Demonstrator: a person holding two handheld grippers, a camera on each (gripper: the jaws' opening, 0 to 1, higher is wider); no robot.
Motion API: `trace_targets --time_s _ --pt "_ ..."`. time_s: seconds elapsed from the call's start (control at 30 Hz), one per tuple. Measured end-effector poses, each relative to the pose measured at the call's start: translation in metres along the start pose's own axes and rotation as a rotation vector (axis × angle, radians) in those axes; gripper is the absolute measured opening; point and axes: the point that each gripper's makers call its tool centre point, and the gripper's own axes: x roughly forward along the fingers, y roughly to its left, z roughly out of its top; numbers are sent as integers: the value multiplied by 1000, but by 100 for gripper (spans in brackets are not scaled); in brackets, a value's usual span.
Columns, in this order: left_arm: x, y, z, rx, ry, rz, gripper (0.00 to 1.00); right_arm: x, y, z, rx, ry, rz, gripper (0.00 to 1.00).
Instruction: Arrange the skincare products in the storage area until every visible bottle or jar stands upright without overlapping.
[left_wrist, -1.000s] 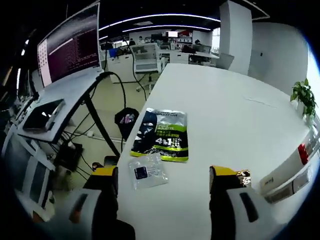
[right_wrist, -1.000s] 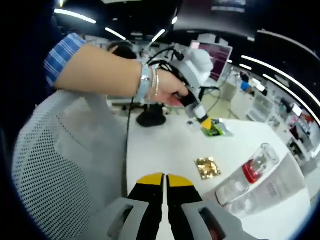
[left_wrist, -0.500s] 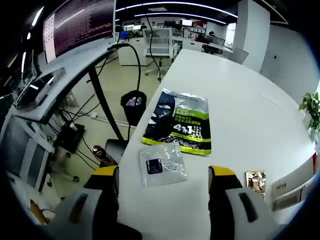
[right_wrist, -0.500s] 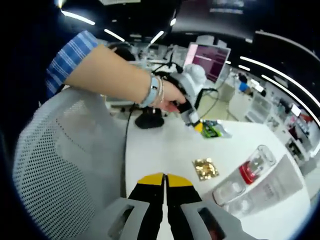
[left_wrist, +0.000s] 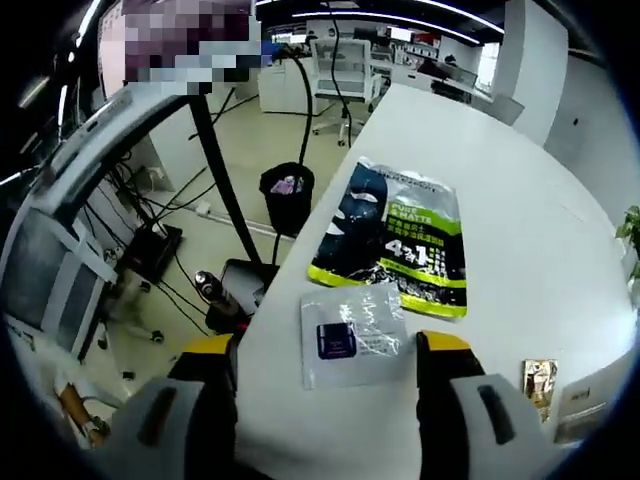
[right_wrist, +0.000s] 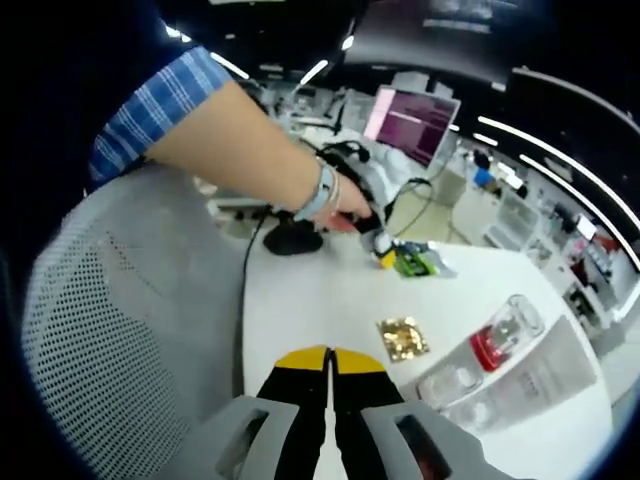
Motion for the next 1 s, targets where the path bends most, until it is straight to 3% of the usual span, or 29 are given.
trace_targets --time_s 0.1,0.17,0.2,0.23,0.27,0.4,0.57,0.7,0.83,0.9,1.0 --pt "-3 1 -2 8 -10 -2 70 1 1 -1 0 3 5 0" --pt "-7 5 1 46 -33 13 57 1 2 0 -2 2 11 0" --pt "-12 7 3 83 -42 24 45 2 3 0 -7 1 14 0" --pt "-12 5 4 77 -40 9 43 2 4 0 -10 1 16 0" --pt "-16 5 6 78 -47 33 41 2 5 1 -11 0 20 0" --pt "-29 -4 3 100 -18 8 41 2 8 2 -23 0 28 0" --pt "-53 -15 18 94 -89 -34 41 1 8 4 -26 -7 25 0" --pt "-90 -39 32 129 -157 -120 41 -1 -2 8 33 -37 4 0" --pt "-140 -76 35 107 -226 -298 42 -10 -22 17 154 -107 -52 0" --pt "-168 -92 37 100 -282 -392 42 -21 -38 27 266 -181 -91 0" --pt "-206 -116 23 172 -355 -503 42 -42 -67 43 453 -330 -150 0"
